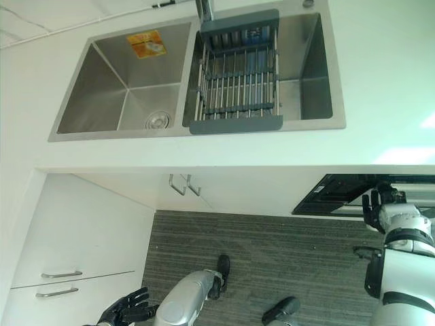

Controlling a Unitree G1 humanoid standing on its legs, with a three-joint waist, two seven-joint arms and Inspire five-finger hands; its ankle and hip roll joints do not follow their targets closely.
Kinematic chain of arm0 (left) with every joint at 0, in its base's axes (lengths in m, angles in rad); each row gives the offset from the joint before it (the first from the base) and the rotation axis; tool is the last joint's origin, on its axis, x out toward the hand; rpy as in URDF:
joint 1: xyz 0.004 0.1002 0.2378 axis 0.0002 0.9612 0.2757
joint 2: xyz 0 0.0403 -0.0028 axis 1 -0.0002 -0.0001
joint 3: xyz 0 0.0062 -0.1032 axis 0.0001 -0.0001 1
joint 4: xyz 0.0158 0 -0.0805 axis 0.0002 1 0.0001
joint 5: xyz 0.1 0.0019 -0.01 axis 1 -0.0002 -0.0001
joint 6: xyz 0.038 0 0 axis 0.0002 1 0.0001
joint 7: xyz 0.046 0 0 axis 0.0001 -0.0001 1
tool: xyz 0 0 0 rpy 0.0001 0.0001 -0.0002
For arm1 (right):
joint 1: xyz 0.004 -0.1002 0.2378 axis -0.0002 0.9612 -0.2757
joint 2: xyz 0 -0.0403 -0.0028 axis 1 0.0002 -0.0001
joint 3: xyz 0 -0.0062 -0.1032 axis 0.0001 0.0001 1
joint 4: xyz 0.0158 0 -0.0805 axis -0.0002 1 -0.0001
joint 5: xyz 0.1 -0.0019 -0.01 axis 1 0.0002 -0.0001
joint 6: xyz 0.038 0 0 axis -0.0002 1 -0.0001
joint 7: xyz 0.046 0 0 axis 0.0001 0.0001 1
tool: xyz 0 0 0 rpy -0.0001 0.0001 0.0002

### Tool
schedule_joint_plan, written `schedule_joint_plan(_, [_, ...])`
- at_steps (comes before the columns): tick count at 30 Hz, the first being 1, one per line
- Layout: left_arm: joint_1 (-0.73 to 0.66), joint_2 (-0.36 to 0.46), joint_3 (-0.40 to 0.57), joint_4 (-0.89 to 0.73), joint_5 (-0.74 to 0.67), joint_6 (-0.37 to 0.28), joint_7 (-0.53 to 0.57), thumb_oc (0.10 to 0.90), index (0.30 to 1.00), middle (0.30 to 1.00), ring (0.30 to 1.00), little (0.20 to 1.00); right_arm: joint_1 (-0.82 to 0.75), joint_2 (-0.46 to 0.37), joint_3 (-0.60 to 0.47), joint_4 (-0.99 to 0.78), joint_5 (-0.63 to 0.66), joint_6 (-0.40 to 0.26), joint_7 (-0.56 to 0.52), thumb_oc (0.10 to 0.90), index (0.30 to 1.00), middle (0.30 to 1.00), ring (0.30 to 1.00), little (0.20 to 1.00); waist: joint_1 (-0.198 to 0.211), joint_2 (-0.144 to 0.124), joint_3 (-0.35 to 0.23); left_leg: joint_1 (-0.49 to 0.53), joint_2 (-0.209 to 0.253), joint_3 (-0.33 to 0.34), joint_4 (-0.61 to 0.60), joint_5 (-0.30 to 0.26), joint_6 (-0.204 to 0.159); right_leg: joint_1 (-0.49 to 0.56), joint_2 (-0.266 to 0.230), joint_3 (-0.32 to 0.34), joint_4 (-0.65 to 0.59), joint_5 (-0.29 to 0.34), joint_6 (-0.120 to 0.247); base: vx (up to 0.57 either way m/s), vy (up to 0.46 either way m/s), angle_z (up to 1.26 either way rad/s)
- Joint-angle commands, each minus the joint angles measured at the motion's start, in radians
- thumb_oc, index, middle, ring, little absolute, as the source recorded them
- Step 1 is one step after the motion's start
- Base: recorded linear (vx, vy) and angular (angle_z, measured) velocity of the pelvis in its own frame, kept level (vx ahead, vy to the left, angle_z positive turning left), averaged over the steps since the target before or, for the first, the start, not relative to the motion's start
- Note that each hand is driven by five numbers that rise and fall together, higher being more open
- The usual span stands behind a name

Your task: Place the dishes in the dishwasher.

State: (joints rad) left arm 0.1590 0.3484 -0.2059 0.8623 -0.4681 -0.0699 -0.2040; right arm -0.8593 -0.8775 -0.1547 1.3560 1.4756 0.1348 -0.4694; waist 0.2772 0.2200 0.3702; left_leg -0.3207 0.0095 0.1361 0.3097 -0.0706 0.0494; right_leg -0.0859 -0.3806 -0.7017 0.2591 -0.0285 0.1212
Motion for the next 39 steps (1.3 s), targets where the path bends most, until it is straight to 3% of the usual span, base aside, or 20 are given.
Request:
schedule_joint_plan(1, [0.023, 0.092, -0.015, -0.035, -0.037, 0.010, -0.010, 0.800, 0.900, 0.900, 0.900, 0.900, -0.310, -0.064, 0.072, -0.247, 0.027, -0.110, 0.184, 0.400, 0.300, 0.300, 0.300, 0.300, 0.094, -0.019, -0.067, 0.032, 0.048, -0.031, -0.010, -0.086, -0.117, 0.016, -0.022, 0.093, 0.041, -0.069, 0.036, 0.03, 0.067, 0.01])
schedule_joint_plan(5, [0.027, 0.072, -0.008, 0.005, -0.012, -0.026, -0.053, 0.800, 0.900, 0.900, 0.900, 0.900, -0.280, -0.062, 0.066, -0.241, -0.054, -0.065, 0.233, 0.400, 0.300, 0.300, 0.300, 0.300, 0.087, -0.024, -0.067, 0.037, 0.047, -0.031, -0.010, -0.090, -0.111, 0.015, -0.025, 0.089, 0.043, -0.053, 0.037, 0.04, 0.054, 0.00])
schedule_joint_plan(8, [0.028, 0.063, 0.001, 0.011, -0.009, -0.046, -0.063, 0.800, 0.900, 0.900, 0.900, 0.900, -0.221, -0.026, 0.045, -0.251, -0.077, -0.047, 0.349, 0.400, 0.300, 0.300, 0.300, 0.300, 0.079, -0.036, -0.060, 0.048, 0.049, -0.030, -0.010, -0.094, -0.108, 0.018, -0.022, 0.094, 0.043, -0.037, 0.041, 0.03, 0.003, -0.05])
schedule_joint_plan(10, [0.026, 0.062, 0.014, 0.006, 0.006, -0.042, -0.071, 0.800, 0.900, 0.900, 0.900, 0.900, -0.155, 0.025, 0.027, -0.283, -0.161, -0.065, 0.433, 0.684, 0.726, 0.726, 0.726, 0.726, 0.074, -0.050, -0.055, 0.057, 0.053, -0.030, -0.010, -0.097, -0.105, 0.021, -0.019, 0.101, 0.042, -0.026, 0.046, 0.02, -0.017, -0.08])
schedule_joint_plan(11, [0.020, 0.057, 0.014, 0.013, 0.009, -0.055, -0.074, 0.800, 0.900, 0.900, 0.900, 0.900, -0.107, 0.071, 0.028, -0.329, -0.164, -0.068, 0.511, 0.800, 0.900, 0.900, 0.900, 0.900, 0.066, -0.059, -0.050, 0.064, 0.059, -0.023, -0.010, -0.099, -0.104, 0.023, -0.017, 0.103, 0.041, -0.018, 0.049, 0.01, -0.009, -0.13])
schedule_joint_plan(13, [0.012, 0.044, 0.025, 0.032, -0.008, -0.070, -0.075, 0.800, 0.900, 0.900, 0.900, 0.900, -0.025, 0.136, 0.015, -0.376, -0.149, -0.097, 0.622, 0.800, 0.900, 0.900, 0.900, 0.900, 0.049, -0.067, -0.046, 0.073, 0.066, -0.014, -0.010, -0.103, -0.102, 0.026, -0.015, 0.110, 0.041, -0.007, 0.052, 0.01, 0.007, -0.25])
schedule_joint_plan(14, [0.002, 0.036, 0.054, 0.046, -0.022, -0.068, -0.081, 0.800, 0.900, 0.900, 0.900, 0.900, 0.082, 0.226, -0.009, -0.443, -0.127, -0.127, 0.687, 0.800, 0.900, 0.900, 0.900, 0.900, 0.034, -0.083, -0.045, 0.085, 0.070, -0.002, -0.010, -0.109, -0.098, 0.030, -0.015, 0.120, 0.041, 0.013, 0.060, 0.00, 0.012, -0.30])
schedule_joint_plan(16, [-0.006, 0.009, 0.085, 0.073, -0.048, -0.090, -0.098, 0.800, 0.900, 0.900, 0.900, 0.900, 0.229, 0.382, -0.022, -0.511, -0.090, -0.160, 0.724, 0.800, 0.900, 0.900, 0.900, 0.900, 0.004, -0.103, -0.039, 0.103, 0.084, 0.019, -0.010, -0.120, -0.091, 0.036, -0.006, 0.142, 0.041, 0.024, 0.065, -0.03, 0.033, -0.38])
schedule_joint_plan(17, [-0.008, 0.002, 0.090, 0.082, -0.058, -0.101, -0.107, 0.800, 0.900, 0.900, 0.900, 0.900, 0.258, 0.416, -0.022, -0.513, -0.080, -0.166, 0.733, 0.800, 0.900, 0.900, 0.900, 0.900, -0.002, -0.109, -0.038, 0.107, 0.087, 0.024, -0.010, -0.124, -0.090, 0.038, -0.003, 0.150, 0.041, 0.023, 0.065, -0.04, 0.050, -0.40])
schedule_joint_plan(20, [-0.020, -0.019, 0.098, 0.105, -0.096, -0.125, -0.136, 0.800, 0.900, 0.900, 0.900, 0.900, 0.326, 0.486, -0.023, -0.489, -0.099, -0.169, 0.742, 0.800, 0.900, 0.900, 0.900, 0.900, -0.016, -0.124, -0.040, 0.121, 0.091, 0.035, -0.010, -0.132, -0.087, 0.046, 0.002, 0.168, 0.041, 0.030, 0.067, -0.02, 0.073, -0.29])
schedule_joint_plan(22, [-0.029, -0.034, 0.094, 0.134, -0.046, -0.181, -0.104, 0.800, 0.900, 0.900, 0.900, 0.900, 0.396, 0.534, -0.019, -0.445, -0.151, -0.155, 0.750, 0.800, 0.900, 0.900, 0.900, 0.900, -0.032, -0.150, -0.053, 0.138, 0.095, 0.053, -0.010, -0.143, -0.082, 0.055, 0.007, 0.189, 0.041, 0.037, 0.072, 0.00, 0.130, -0.12])
schedule_joint_plan(24, [-0.037, -0.043, 0.088, 0.133, -0.083, -0.170, -0.146, 0.800, 0.900, 0.900, 0.900, 0.900, 0.458, 0.548, -0.011, -0.415, -0.241, -0.146, 0.757, 0.800, 0.900, 0.900, 0.900, 0.900, -0.045, -0.163, -0.068, 0.153, 0.094, 0.065, -0.010, -0.149, -0.075, 0.065, 0.011, 0.200, 0.041, 0.051, 0.077, 0.03, 0.179, -0.14])
schedule_joint_plan(27, [-0.044, -0.047, 0.090, 0.153, -0.088, -0.163, -0.177, 0.800, 0.900, 0.900, 0.900, 0.900, 0.525, 0.548, -0.025, -0.362, -0.247, -0.122, 0.783, 0.800, 0.900, 0.900, 0.900, 0.900, -0.069, -0.177, -0.090, 0.176, 0.090, 0.077, -0.010, -0.160, -0.065, 0.089, 0.024, 0.208, 0.041, 0.083, 0.083, 0.07, 0.210, -0.22])
schedule_joint_plan(28, [-0.044, -0.048, 0.093, 0.164, -0.073, -0.154, -0.184, 0.800, 0.900, 0.900, 0.900, 0.900, 0.578, 0.549, -0.027, -0.323, -0.338, -0.125, 0.796, 0.800, 0.900, 0.900, 0.900, 0.900, -0.090, -0.178, -0.108, 0.199, 0.090, 0.077, -0.010, -0.172, -0.052, 0.104, 0.034, 0.214, 0.072, 0.137, 0.091, 0.12, 0.285, -0.20])
schedule_joint_plan(30, [-0.052, -0.044, 0.087, 0.186, -0.060, -0.154, -0.195, 0.800, 0.900, 0.900, 0.900, 0.900, 0.636, 0.551, -0.020, -0.287, -0.402, -0.140, 0.829, 0.800, 0.900, 0.900, 0.900, 0.900, -0.123, -0.182, -0.122, 0.204, 0.090, 0.074, -0.010, -0.160, -0.033, 0.087, 0.059, 0.237, 0.126, 0.127, 0.067, 0.02, 0.184, -0.10])
schedule_joint_plan(32, [-0.074, -0.037, 0.084, 0.205, -0.072, -0.141, -0.171, 0.800, 0.900, 0.900, 0.900, 0.900, 0.675, 0.565, -0.008, -0.235, -0.476, -0.181, 0.840, 0.800, 0.900, 0.900, 0.900, 0.900, -0.171, -0.194, -0.136, 0.216, 0.085, 0.044, -0.010, -0.169, -0.035, 0.067, 0.136, 0.318, 0.041, 0.087, 0.052, 0.01, -0.031, 0.04])
schedule_joint_plan(34, [-0.105, -0.027, 0.095, 0.224, -0.083, -0.117, -0.159, 0.800, 0.900, 0.900, 0.900, 0.900, 0.704, 0.577, 0.008, -0.215, -0.544, -0.211, 0.824, 0.800, 0.900, 0.900, 0.900, 0.900, -0.197, -0.221, -0.146, 0.218, 0.068, 0.029, -0.010, -0.178, -0.039, 0.006, 0.155, 0.398, 0.041, 0.011, 0.045, 0.00, -0.188, 0.11])
schedule_joint_plan(35, [-0.131, -0.024, 0.122, 0.249, -0.085, -0.101, -0.147, 0.800, 0.900, 0.900, 0.900, 0.900, 0.731, 0.593, 0.043, -0.206, -0.686, -0.261, 0.779, 0.800, 0.900, 0.900, 0.900, 0.900, -0.222, -0.246, -0.166, 0.216, 0.056, 0.017, -0.010, -0.188, -0.044, -0.058, 0.162, 0.455, 0.041, -0.010, 0.052, 0.03, -0.344, 0.24])
schedule_joint_plan(37, [-0.148, -0.029, 0.151, 0.275, -0.067, -0.079, -0.126, 0.800, 0.900, 0.900, 0.900, 0.900, 0.758, 0.595, 0.092, -0.188, -0.818, -0.292, 0.683, 0.800, 0.900, 0.900, 0.900, 0.900, -0.222, -0.255, -0.199, 0.224, 0.060, 0.019, -0.010, -0.194, -0.055, -0.030, 0.183, 0.460, 0.041, -0.088, 0.036, 0.06, -0.379, 0.36])
schedule_joint_plan(39, [-0.150, -0.048, 0.162, 0.298, -0.089, -0.072, -0.115, 0.800, 0.900, 0.900, 0.900, 0.900, 0.765, 0.602, 0.108, -0.166, -0.893, -0.317, 0.630, 0.800, 0.900, 0.900, 0.900, 0.900, -0.221, -0.256, -0.216, 0.232, 0.062, 0.024, -0.010, -0.196, -0.062, -0.021, 0.185, 0.464, 0.041, -0.104, 0.030, 0.04, -0.203, 0.16])
